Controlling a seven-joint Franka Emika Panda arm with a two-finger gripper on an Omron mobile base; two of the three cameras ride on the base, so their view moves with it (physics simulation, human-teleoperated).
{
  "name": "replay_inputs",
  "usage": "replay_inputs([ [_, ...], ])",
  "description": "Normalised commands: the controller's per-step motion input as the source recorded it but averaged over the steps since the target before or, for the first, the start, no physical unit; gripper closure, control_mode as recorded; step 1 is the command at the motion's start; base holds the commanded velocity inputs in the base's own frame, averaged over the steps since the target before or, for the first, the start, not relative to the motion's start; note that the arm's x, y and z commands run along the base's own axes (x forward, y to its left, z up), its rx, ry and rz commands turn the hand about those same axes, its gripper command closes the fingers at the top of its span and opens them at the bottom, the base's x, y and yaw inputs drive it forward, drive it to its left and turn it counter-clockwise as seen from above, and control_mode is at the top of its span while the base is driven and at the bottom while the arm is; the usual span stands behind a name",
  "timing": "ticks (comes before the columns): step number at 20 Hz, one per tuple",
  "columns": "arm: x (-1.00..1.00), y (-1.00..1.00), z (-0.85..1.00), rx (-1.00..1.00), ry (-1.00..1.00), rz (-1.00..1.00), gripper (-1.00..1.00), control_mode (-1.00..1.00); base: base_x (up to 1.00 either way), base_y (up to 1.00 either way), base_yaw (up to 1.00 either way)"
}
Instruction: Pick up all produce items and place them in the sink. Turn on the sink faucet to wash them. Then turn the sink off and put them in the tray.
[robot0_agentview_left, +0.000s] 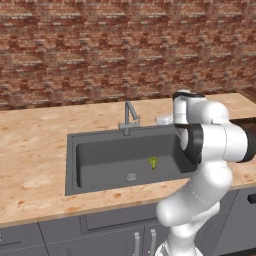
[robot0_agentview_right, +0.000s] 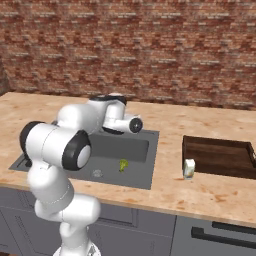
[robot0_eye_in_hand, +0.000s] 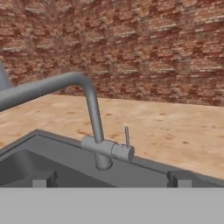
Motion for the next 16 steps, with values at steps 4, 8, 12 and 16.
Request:
replay_inputs([
  [4, 0.25, -0.04, 0.0, 0.0, 0.0, 0.04, -1.0, -1.0, 0.0, 0.0, 0.0],
  [8, 0.29, 0.0, -0.03, 0.0, 0.0, 0.04, -1.0, -1.0, 0.0, 0.0, 0.0],
  [12, 0.33, 0.0, -0.05, 0.0, 0.0, 0.04, -1.0, -1.0, 0.0, 0.0, 0.0],
  [16, 0.29, 0.0, -0.09, 0.0, 0.0, 0.04, -1.0, -1.0, 0.0, 0.0, 0.0],
])
